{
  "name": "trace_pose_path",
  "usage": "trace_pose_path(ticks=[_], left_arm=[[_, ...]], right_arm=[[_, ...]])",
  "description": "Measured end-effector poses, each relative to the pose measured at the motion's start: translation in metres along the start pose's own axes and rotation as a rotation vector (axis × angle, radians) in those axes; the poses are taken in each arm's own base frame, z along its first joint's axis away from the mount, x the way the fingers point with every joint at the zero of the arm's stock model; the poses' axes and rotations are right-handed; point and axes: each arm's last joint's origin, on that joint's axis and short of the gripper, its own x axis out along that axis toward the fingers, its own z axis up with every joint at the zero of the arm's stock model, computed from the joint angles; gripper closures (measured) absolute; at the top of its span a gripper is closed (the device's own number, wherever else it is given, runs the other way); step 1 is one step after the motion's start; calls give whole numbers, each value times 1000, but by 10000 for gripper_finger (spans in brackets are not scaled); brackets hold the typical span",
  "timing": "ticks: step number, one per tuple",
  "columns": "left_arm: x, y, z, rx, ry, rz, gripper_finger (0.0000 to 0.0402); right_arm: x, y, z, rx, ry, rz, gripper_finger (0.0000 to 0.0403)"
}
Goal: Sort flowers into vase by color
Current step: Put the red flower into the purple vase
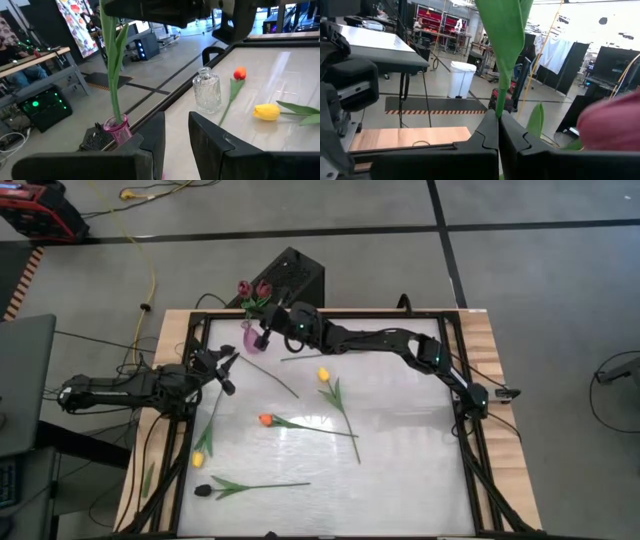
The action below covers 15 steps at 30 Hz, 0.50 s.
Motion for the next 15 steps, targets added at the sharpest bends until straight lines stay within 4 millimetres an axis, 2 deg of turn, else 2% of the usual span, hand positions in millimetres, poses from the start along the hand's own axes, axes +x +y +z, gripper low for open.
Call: trace_pose_path(ticks=[9, 15], left_arm=[[0, 0, -1, -11, 11, -8, 326], [0, -1, -3, -6, 20, -9, 326]], right_arm=[[0, -5, -12, -5, 46, -4, 367], [-1, -1, -8, -43, 15, -1, 381]])
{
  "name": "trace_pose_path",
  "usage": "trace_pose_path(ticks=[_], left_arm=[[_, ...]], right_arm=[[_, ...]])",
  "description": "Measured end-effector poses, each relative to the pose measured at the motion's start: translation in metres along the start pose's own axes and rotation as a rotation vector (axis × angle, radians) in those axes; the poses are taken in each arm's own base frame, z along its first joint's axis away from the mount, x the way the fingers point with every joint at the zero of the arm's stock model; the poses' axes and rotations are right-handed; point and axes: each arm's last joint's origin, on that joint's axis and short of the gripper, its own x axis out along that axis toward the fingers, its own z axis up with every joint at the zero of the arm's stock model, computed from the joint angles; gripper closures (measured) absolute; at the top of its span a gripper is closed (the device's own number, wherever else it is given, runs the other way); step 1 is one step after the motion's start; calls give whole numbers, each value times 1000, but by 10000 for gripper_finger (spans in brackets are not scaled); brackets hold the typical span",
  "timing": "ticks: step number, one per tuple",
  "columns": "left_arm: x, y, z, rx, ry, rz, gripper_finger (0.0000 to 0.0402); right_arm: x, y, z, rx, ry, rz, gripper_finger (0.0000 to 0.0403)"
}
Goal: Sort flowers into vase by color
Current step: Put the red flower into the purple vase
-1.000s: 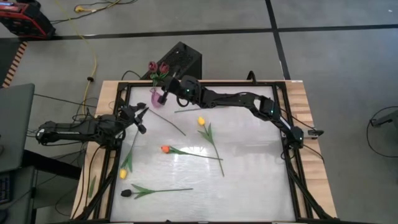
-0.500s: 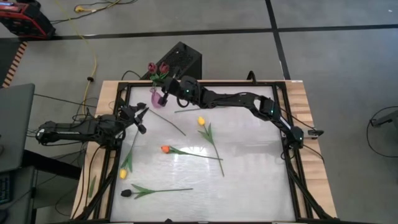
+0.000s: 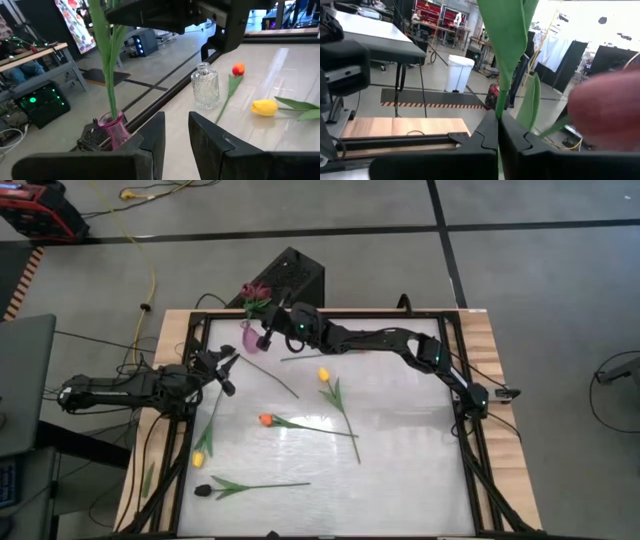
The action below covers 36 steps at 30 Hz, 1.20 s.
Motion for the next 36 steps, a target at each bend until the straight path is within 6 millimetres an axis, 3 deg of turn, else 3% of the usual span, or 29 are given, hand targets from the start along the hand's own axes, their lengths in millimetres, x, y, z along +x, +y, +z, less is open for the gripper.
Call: trace_pose_path(ticks=[12, 21, 26, 36], left_arm=[[0, 0, 0, -1, 0, 0, 326], [0, 0, 0, -2, 0, 0, 326], [0, 0, 0, -2, -1, 0, 326], [0, 0, 0, -3, -1, 0, 326]], right_arm=[[0, -1, -1, -2, 11, -1, 352], [2, -4, -9, 32, 177, 85, 342], [3, -8, -1, 33, 233, 115, 304], [-4, -18, 37, 92, 398, 199, 207]])
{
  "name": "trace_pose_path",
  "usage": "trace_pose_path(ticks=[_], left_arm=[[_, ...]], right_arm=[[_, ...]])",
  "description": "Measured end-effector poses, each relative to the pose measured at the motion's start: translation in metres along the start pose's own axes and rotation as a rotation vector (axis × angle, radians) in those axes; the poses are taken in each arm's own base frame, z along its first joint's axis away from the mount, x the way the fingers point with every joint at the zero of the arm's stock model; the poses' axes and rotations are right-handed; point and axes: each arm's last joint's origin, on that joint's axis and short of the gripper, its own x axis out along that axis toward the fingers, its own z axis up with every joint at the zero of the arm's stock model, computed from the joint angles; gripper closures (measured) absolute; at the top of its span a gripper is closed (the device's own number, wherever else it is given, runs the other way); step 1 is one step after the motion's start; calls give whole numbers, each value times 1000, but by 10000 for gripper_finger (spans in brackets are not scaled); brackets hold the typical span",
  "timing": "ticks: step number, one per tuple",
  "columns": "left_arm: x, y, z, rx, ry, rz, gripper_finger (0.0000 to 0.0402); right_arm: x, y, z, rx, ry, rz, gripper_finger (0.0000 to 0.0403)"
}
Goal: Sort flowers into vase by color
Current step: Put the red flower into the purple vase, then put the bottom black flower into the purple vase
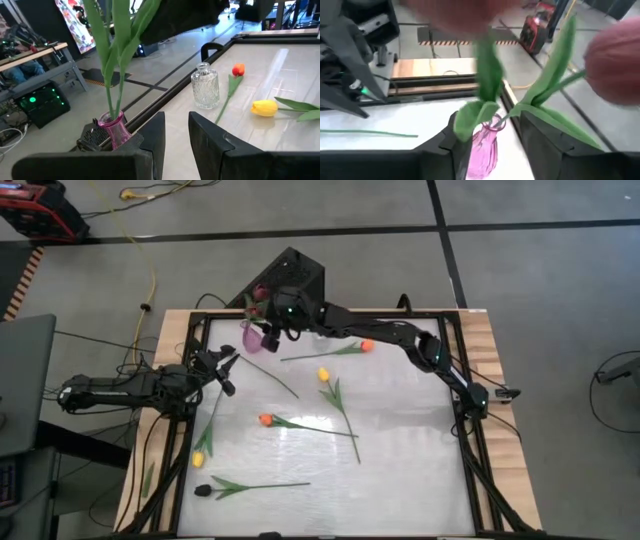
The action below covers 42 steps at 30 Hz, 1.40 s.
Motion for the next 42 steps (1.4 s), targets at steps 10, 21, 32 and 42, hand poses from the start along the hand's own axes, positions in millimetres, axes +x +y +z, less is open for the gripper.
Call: trace_pose_path(ticks=[10, 21, 32, 42], left_arm=[[0, 0, 0, 4, 4, 0, 326], [0, -1, 0, -69, -4, -37, 326], [-2, -14, 8, -408, -10, -489, 326], [-6, -70, 3, -471, 277, -1029, 326]], right_arm=[[-25, -5, 6, -6, 190, 40, 170], [-90, -6, 13, 4, 487, 94, 170], [-172, 24, 16, 24, 861, 176, 170], [-224, 105, -5, -7, 948, 274, 170]])
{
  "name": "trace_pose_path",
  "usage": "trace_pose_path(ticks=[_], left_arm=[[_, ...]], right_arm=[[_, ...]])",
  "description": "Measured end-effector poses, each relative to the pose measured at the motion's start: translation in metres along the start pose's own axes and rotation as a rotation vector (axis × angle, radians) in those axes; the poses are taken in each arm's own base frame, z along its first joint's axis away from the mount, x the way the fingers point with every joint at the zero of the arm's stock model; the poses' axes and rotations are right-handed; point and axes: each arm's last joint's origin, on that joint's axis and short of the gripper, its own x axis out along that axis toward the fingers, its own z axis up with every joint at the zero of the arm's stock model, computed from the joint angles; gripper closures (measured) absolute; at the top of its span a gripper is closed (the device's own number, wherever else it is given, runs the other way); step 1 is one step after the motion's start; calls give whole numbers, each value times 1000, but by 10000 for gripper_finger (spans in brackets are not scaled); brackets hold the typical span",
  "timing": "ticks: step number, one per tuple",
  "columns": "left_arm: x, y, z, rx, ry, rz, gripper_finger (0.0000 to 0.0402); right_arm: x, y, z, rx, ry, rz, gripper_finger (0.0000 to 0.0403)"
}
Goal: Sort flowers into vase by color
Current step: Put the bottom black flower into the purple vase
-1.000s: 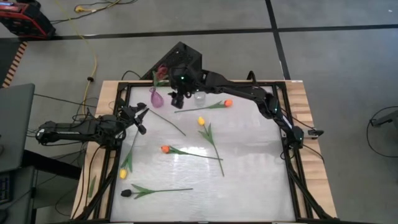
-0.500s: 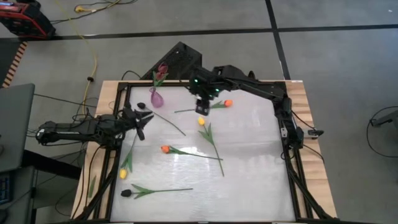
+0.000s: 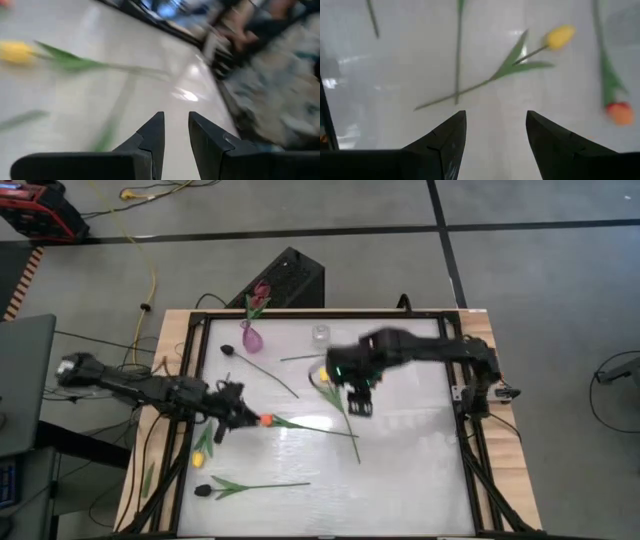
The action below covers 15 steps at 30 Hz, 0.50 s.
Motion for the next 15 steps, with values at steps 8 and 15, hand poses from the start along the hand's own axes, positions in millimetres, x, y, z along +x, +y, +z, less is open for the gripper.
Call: trace_pose_path(ticks=[8, 15], left_arm=[[36, -63, -6, 4, 177, -85, 326], [69, -120, -1, 9, 401, 73, 326]], right_arm=[[27, 74, -52, -41, -43, 18, 170], [41, 112, -80, -76, -49, 49, 170]])
